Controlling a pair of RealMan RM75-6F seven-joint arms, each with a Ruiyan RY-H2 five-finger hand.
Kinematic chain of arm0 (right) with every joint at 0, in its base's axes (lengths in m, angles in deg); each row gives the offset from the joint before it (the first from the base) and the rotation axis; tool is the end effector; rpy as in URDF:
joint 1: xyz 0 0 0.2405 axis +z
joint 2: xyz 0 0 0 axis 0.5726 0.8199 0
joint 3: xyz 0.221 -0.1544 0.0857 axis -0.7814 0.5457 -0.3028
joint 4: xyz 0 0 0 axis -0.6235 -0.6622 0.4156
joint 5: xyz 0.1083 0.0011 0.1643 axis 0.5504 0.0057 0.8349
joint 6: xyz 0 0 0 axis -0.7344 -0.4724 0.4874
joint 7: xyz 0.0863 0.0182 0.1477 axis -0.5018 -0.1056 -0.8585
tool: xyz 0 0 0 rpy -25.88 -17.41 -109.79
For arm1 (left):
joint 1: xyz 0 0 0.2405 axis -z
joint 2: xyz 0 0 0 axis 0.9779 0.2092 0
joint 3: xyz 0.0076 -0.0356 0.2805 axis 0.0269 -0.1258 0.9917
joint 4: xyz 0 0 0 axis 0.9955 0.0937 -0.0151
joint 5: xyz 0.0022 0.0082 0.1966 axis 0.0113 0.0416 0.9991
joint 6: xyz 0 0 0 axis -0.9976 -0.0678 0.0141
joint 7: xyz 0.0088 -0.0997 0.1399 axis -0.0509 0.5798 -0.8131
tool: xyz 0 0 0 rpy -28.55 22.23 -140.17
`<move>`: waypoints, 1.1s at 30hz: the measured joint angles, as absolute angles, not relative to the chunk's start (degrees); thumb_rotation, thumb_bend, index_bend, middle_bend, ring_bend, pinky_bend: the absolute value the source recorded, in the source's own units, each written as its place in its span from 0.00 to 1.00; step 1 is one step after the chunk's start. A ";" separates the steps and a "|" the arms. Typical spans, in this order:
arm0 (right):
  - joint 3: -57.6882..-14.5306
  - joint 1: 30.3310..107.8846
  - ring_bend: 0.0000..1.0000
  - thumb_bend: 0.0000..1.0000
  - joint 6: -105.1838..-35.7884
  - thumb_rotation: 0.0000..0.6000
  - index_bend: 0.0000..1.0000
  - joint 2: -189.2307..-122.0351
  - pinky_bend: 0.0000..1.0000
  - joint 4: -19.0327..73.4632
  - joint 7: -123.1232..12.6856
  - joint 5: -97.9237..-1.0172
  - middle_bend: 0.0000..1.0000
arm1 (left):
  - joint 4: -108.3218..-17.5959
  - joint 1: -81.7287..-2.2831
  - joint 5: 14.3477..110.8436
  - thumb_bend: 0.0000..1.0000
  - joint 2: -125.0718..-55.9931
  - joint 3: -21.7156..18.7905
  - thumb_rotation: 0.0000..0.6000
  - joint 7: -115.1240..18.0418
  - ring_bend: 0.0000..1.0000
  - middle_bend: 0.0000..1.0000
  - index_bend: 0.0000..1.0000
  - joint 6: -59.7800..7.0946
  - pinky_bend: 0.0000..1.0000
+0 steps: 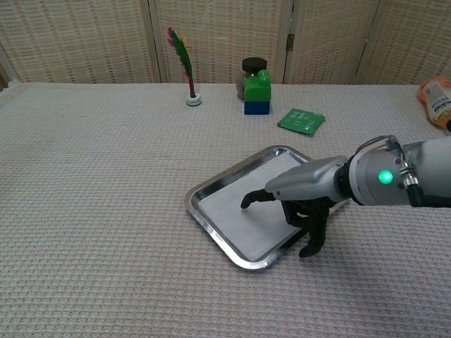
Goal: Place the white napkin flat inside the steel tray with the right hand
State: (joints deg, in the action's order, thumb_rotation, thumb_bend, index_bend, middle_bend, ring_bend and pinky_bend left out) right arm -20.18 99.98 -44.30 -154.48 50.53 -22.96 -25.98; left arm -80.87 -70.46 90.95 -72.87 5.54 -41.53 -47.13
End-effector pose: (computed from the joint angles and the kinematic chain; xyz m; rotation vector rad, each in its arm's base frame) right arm -0.1237 -0.3435 -0.0581 2.3967 -0.9701 0.3935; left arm -0.3176 0.2189 0.1685 -1.4433 -0.9563 -1.0304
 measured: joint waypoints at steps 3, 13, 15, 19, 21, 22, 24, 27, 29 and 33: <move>-19.75 99.68 0.88 0.29 -45.20 1.00 0.00 -153.46 0.88 51.73 -23.27 -27.14 0.90 | -80.84 -70.39 90.99 0.50 -73.04 5.56 1.00 -41.93 0.00 0.00 0.00 -47.02 0.00; -21.73 94.30 0.84 0.29 -50.69 1.00 0.00 -151.42 0.87 53.42 -29.98 -38.64 0.85 | -80.79 -70.51 90.96 0.50 -73.16 5.64 1.00 -42.60 0.00 0.00 0.00 -47.09 0.00; -21.76 91.97 0.75 0.29 -54.07 1.00 0.00 -150.50 0.80 54.03 -31.57 -42.32 0.75 | -80.83 -70.53 91.00 0.50 -73.14 5.61 1.00 -42.66 0.00 0.00 0.00 -47.17 0.00; -20.76 85.90 0.47 0.29 -63.73 1.00 0.00 -148.66 0.56 54.58 -34.77 -50.89 0.36 | -80.86 -70.57 90.87 0.50 -73.20 5.58 1.00 -43.02 0.00 0.00 0.00 -47.18 0.00; -19.62 81.68 0.32 0.29 -70.29 1.00 0.00 -147.55 0.45 54.33 -36.50 -55.64 0.18 | -80.80 -70.55 90.77 0.50 -73.29 5.55 1.00 -43.34 0.00 0.00 0.00 -47.09 0.00; -19.09 79.72 0.28 0.29 -73.20 1.00 0.00 -147.06 0.43 54.11 -37.23 -57.56 0.13 | -80.74 -70.51 90.69 0.50 -73.39 5.53 1.00 -43.65 0.00 0.00 0.00 -46.99 0.00; -17.80 74.75 0.17 0.29 -79.93 1.00 0.00 -145.98 0.33 53.04 -38.85 -61.59 0.03 | -80.64 -70.44 90.50 0.50 -73.57 5.47 1.00 -44.20 0.00 0.00 0.00 -46.78 0.00; -15.99 67.15 0.06 0.29 -88.31 1.00 0.00 -144.72 0.22 49.93 -40.59 -65.80 0.00 | -80.47 -70.33 89.96 0.50 -73.92 5.40 1.00 -45.50 0.00 0.00 0.00 -46.27 0.00; -15.02 62.16 0.04 0.29 -92.63 1.00 0.00 -144.07 0.18 46.74 -41.97 -67.14 0.00 | -80.41 -70.27 89.36 0.50 -74.16 5.33 1.00 -46.55 0.00 0.00 0.00 -45.86 0.00; -14.07 54.99 0.01 0.29 -97.11 1.00 0.00 -143.31 0.13 39.89 -46.55 -67.47 0.00 | -80.33 -70.21 88.55 0.50 -74.66 5.12 1.00 -48.54 0.00 0.00 0.00 -45.47 0.00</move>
State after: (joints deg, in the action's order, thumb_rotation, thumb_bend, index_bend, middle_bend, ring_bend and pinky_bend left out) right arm -14.07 54.99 -97.11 -143.31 39.89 -46.55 -67.47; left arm -80.33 -70.21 88.55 -74.66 5.12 -48.54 -45.47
